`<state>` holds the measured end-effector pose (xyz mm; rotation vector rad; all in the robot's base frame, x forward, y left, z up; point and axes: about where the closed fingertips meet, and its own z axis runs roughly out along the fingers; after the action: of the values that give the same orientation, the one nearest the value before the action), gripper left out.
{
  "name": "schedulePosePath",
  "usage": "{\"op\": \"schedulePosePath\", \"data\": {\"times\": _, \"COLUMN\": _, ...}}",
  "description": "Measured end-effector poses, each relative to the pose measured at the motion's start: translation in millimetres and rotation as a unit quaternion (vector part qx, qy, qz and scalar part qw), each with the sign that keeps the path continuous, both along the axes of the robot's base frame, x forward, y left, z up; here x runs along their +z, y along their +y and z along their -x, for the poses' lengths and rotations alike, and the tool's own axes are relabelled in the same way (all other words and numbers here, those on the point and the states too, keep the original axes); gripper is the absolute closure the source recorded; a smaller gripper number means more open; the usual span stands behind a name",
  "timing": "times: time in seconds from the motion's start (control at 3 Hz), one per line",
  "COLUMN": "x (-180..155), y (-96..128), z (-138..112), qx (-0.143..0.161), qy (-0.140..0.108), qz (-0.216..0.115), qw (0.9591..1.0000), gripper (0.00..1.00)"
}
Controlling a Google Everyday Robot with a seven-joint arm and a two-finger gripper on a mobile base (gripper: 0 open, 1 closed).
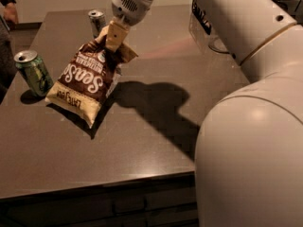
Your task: Move brown chip bag near green can
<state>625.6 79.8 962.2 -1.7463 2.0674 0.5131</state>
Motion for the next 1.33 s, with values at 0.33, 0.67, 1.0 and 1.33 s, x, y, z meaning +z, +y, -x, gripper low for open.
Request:
{"op": "schedulePosePath", "data": {"times": 0.33, "x": -5.0, "y": 16.5, "z": 3.2, "qx": -0.008, "qy": 0.002, "qz": 0.007, "qw": 0.9999, "gripper": 0.82}}
{"op": "schedulePosePath", "data": {"times": 0.67, "x": -12.4, "y": 26.8, "z": 5.8, "qx": -0.019, "qy": 0.007, "qz": 0.018, "qw": 0.9996, "gripper": 0.59}}
{"op": "schedulePosePath", "data": {"times": 1.0, "x": -14.3, "y": 29.8, "z": 4.6, "qx": -0.019, "qy": 0.007, "qz": 0.016, "qw": 0.9997, "gripper": 0.35}}
{"op": "schedulePosePath", "data": {"times": 1.33, "x": -15.7, "y": 32.5, "z": 3.5, "qx": -0.019, "qy": 0.006, "qz": 0.015, "qw": 0.9997, "gripper": 0.13}}
